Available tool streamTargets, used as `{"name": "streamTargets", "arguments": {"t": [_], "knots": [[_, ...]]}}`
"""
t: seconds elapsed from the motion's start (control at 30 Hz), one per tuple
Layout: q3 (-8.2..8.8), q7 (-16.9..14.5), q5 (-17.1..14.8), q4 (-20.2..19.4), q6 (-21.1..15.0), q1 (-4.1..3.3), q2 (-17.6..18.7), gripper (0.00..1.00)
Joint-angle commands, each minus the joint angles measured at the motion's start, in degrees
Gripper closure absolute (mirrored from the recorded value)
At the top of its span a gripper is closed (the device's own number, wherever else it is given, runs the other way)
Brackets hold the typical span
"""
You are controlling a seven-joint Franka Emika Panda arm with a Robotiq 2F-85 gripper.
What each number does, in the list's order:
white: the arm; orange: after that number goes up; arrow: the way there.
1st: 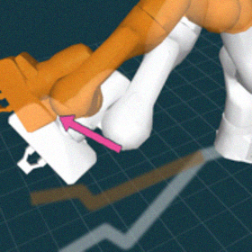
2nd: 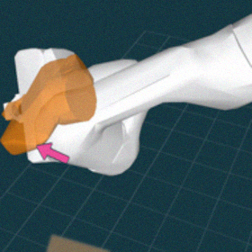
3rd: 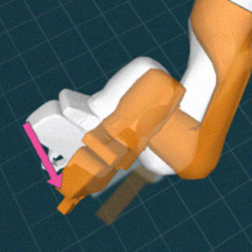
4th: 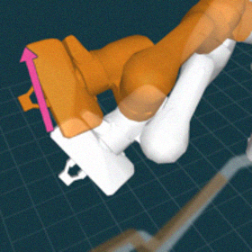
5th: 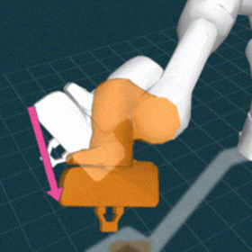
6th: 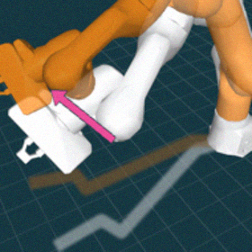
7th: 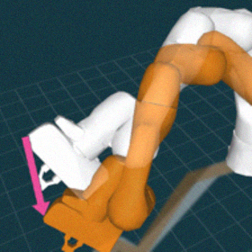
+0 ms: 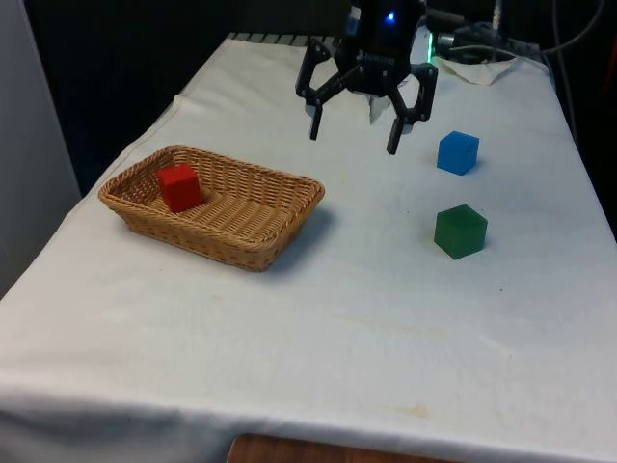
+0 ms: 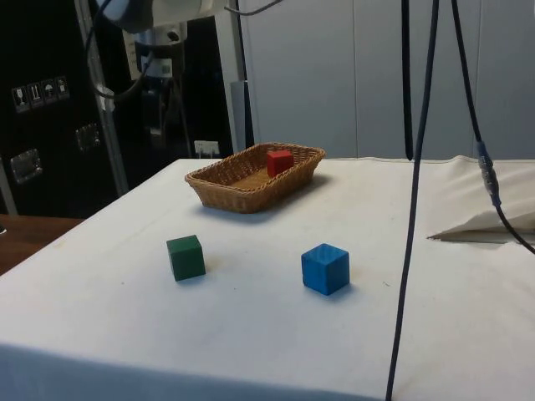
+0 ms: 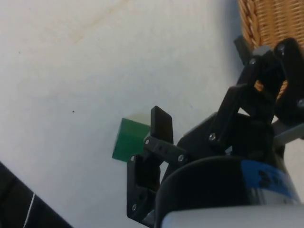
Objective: Pick up exactly two blocks and place them into the basket.
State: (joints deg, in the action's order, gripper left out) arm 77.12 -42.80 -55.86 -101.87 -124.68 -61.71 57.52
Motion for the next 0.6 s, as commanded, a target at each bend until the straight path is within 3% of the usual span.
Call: {"name": "streamTargets", "arguments": {"t": [0.0, 0.13, 0.4, 0.43, 0.57], "knots": [[-0.57, -1.0, -0.7, -0.1, 0.4, 0.17, -0.7, 0.0], [-0.74, -1.4, -1.1, 0.4, 1.1, 0.69, -0.3, 0.0], [-3.38, -4.3, -2.3, 0.7, 2.8, 2.23, -2.4, 0.0], [-3.09, -3.7, -1.9, 0.8, 2.6, 2.18, -1.9, 0.0], [-5.1, -5.4, -3.1, 0.7, 2.6, 2.98, -3.3, 0.0]]}}
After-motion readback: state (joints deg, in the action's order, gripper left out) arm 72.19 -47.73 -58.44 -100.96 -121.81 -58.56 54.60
